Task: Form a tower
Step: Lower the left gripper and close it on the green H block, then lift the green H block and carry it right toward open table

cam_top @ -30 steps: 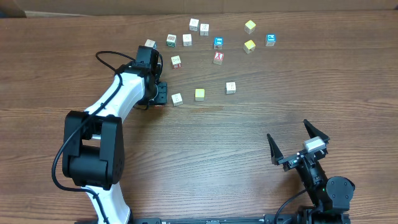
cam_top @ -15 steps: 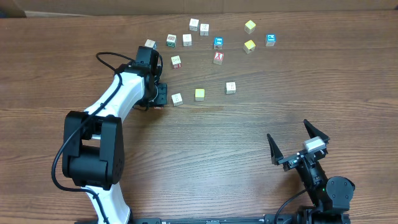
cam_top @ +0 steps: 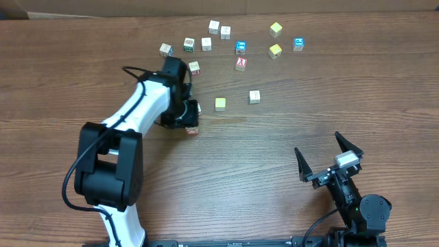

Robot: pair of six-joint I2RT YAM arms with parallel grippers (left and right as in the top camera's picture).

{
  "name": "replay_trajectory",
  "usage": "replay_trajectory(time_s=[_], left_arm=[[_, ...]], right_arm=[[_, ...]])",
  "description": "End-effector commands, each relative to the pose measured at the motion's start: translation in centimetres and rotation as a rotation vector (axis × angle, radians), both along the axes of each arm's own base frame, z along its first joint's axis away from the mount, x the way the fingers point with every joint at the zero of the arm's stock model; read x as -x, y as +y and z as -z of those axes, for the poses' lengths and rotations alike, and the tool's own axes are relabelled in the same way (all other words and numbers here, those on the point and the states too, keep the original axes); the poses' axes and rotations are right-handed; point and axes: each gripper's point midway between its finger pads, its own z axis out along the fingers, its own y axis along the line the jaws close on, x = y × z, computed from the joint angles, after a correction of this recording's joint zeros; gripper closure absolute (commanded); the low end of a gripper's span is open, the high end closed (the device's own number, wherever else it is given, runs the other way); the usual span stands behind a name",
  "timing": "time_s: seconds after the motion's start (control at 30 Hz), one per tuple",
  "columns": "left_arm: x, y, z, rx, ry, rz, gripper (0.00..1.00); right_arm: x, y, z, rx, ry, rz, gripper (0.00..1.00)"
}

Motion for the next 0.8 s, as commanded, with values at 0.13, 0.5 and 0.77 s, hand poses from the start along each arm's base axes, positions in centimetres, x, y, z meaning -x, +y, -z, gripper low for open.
replay_trajectory(time_s=[0.13, 0.5, 0.77], left_arm=[[-3.3, 0.6, -0.1, -0.187, -0.177, -0.016, 0.75], [-8.8, 1.6, -1.8, -0.229, -0.41, -0.047, 0.79], [-4.7, 2.1, -0.7, -0.26, -0.233, 0.0, 0.76]], right_arm=[[0.0, 0.0, 0.2, -0.005, 0.001, 0.0, 0.0], [0.0, 0.0, 0.2, -0.005, 0.001, 0.0, 0.0], [0.0, 0.0, 0.2, -0.005, 0.001, 0.0, 0.0]])
